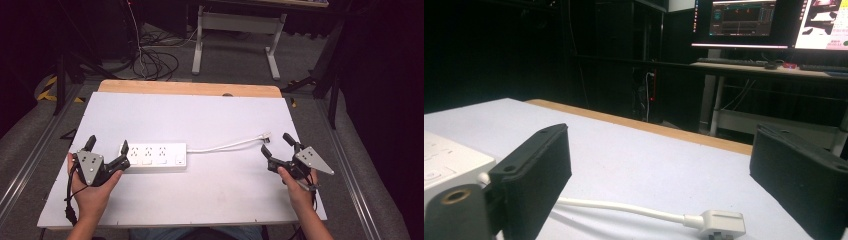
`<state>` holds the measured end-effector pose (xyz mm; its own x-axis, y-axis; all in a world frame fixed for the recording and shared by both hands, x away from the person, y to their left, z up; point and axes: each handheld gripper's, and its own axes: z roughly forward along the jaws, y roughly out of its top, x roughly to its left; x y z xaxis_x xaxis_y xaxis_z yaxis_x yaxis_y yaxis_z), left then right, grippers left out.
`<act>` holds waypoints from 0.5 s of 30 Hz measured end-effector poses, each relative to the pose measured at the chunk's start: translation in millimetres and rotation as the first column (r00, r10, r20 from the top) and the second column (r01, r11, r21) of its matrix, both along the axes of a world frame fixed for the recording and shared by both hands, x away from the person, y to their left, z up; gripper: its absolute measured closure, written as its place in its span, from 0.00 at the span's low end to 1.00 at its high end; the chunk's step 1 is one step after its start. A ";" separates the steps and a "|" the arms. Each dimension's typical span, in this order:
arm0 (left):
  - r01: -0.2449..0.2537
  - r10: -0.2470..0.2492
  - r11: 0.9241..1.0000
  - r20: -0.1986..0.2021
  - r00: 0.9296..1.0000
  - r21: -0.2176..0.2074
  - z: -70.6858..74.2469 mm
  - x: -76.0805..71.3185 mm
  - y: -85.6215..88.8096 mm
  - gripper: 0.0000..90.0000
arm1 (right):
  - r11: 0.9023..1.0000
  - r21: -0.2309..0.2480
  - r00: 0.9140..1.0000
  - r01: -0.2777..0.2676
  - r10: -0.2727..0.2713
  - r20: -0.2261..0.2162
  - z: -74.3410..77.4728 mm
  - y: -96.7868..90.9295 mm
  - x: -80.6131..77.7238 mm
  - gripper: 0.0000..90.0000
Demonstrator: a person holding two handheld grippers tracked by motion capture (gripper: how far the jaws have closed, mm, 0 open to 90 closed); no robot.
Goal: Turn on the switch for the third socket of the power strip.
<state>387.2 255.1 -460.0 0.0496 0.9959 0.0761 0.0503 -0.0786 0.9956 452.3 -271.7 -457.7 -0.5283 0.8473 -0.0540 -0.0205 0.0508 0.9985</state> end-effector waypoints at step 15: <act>-0.021 0.021 1.000 0.005 1.000 0.010 -1.1 -0.1 1.5 0.09 | 1.000 0.005 1.000 -0.023 0.023 -0.005 -0.8 -0.5 0.8 0.01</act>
<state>387.1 256.6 -461.1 0.0288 0.9958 0.0865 0.0470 -0.0878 0.9950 453.1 -272.2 -458.5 -0.5482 0.8351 -0.0467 -0.0165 0.0450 0.9989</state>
